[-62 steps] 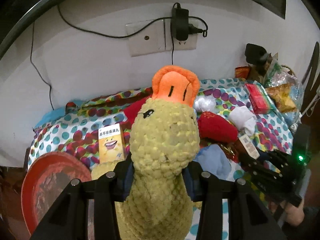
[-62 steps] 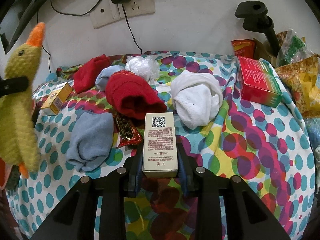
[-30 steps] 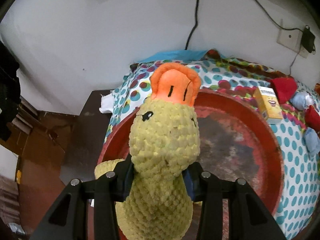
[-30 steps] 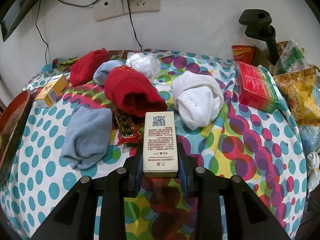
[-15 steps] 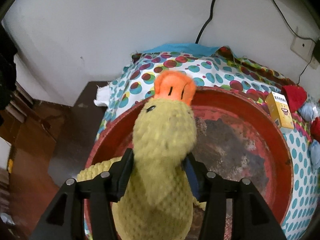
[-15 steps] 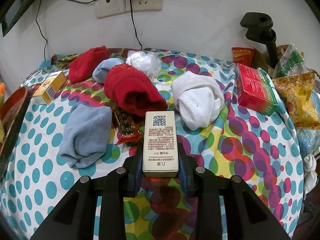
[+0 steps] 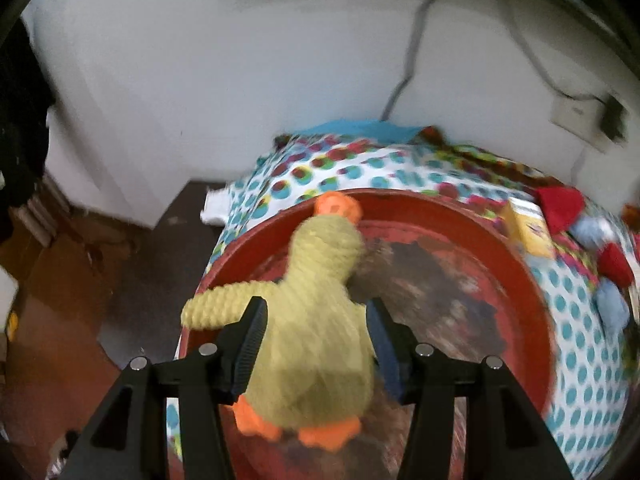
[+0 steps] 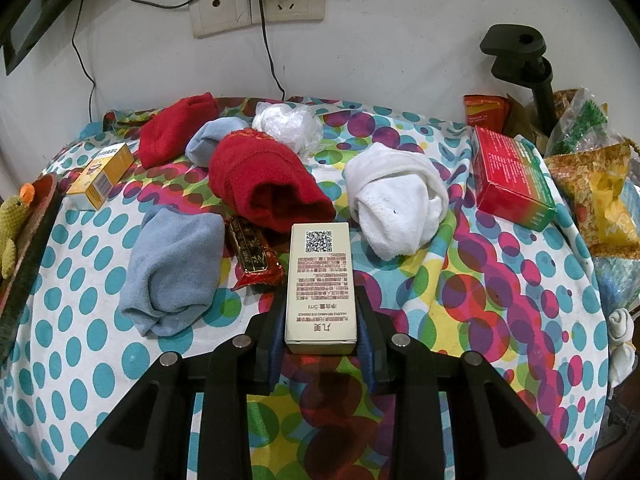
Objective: Organize objects
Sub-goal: 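Lower the duck onto the red tray and open the left tool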
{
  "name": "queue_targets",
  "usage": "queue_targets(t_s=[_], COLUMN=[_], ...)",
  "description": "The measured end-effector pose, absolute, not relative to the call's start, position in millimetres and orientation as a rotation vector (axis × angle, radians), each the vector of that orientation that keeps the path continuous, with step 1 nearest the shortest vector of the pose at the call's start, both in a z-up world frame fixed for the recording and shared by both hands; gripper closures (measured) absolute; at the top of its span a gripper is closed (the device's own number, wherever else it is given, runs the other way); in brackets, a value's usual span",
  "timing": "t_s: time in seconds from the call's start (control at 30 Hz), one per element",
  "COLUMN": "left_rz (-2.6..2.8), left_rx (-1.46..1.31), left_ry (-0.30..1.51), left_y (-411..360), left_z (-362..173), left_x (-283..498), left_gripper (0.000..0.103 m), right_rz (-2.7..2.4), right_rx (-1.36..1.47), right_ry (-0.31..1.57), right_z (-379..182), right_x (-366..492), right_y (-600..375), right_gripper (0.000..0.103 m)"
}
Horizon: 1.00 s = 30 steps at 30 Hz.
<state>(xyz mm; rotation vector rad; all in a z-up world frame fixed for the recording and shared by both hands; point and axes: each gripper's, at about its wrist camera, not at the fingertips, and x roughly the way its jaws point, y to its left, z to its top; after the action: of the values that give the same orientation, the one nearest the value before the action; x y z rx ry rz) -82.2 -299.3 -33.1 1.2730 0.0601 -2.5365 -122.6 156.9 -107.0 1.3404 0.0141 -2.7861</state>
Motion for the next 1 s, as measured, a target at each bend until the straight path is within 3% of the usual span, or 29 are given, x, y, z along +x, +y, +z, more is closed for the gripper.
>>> queue_targets(t_s=[0.13,0.47,0.8,1.0], left_rz=[-2.633,-2.698,-2.674,-2.683], left_rx=[1.223,1.125,1.06,1.027], left_ry=[-0.038,-0.09,-0.07,0.029], left_y=[-250.3,-195.4,-201.9,-224.4], left_z=[-25.0,-22.4,-22.9,-13.4], left_x=[-40.0,18.5,48.9,56.4], left_gripper=[0.048,0.047,0.047,0.044], right_rz=[-2.782,-2.8,-2.85,-2.887], right_rx=[1.336,1.333,1.335,1.321], right_ry=[0.001,0.012,0.05,0.057], right_z=[-106.3,-105.8,-103.1,-100.4], right_x=[-122.5,-123.4,-121.5,-119.3], right_y=[157.3,158.9,158.8,160.4], right_gripper=[0.075,0.075,0.075,0.075])
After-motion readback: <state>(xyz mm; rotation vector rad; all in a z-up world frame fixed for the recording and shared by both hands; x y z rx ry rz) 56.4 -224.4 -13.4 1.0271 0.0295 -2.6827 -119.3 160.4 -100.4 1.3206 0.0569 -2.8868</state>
